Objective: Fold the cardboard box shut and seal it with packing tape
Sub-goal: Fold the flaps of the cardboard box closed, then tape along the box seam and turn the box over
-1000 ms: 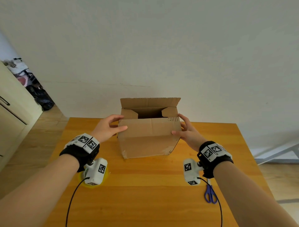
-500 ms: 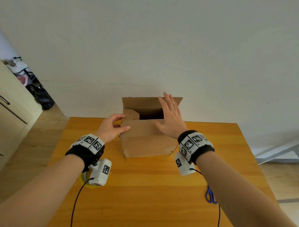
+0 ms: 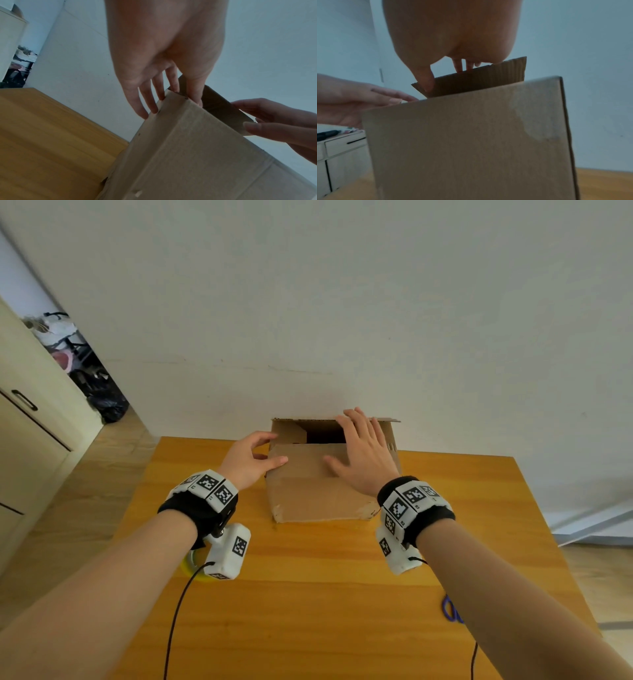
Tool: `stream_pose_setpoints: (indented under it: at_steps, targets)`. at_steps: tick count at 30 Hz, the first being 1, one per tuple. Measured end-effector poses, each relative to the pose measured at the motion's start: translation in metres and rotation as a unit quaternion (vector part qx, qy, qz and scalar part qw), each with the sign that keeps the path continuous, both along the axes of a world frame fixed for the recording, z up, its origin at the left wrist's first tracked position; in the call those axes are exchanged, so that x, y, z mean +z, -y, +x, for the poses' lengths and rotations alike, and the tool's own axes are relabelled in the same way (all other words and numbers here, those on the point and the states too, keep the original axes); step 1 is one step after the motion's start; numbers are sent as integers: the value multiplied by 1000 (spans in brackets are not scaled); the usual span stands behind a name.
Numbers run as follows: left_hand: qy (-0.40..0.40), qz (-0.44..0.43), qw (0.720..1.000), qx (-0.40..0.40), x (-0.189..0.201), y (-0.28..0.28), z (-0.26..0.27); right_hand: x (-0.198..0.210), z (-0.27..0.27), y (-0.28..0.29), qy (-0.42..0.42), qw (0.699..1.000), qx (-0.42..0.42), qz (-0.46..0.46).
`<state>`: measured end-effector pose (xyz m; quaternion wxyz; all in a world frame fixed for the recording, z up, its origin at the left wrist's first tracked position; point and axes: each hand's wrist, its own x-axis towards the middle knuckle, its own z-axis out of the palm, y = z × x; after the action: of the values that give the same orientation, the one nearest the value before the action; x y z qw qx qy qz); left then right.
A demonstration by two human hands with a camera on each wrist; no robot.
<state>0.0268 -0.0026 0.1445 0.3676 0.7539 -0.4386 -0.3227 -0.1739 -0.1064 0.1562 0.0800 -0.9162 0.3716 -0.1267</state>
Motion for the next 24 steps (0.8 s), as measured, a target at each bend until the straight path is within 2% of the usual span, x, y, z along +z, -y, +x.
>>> stream_pose_setpoints:
  at_steps: [7,12,15,17,19,21,24]
  targets:
    - [-18,-18,999,46,-1,-3,-5,-20,-4,-22,-41,999,22,10]
    - [-38,-34,998,35,-10,-15,-1,-28,-1,-29,-68,998,6,-1]
    - [-84,-9,995,45,-16,-30,2,-32,2,-34,-91,996,-4,-8]
    - [-85,17,995,40,-22,-41,5,-35,4,-36,-100,995,-11,-11]
    - [-51,50,997,12,-32,-54,9,-38,5,-36,-101,995,-17,-16]
    - [19,96,995,-30,-47,-66,14,-40,6,-36,-100,995,-22,-20]
    - [116,171,973,-99,-74,-84,19,-41,7,-34,-100,994,-25,-25]
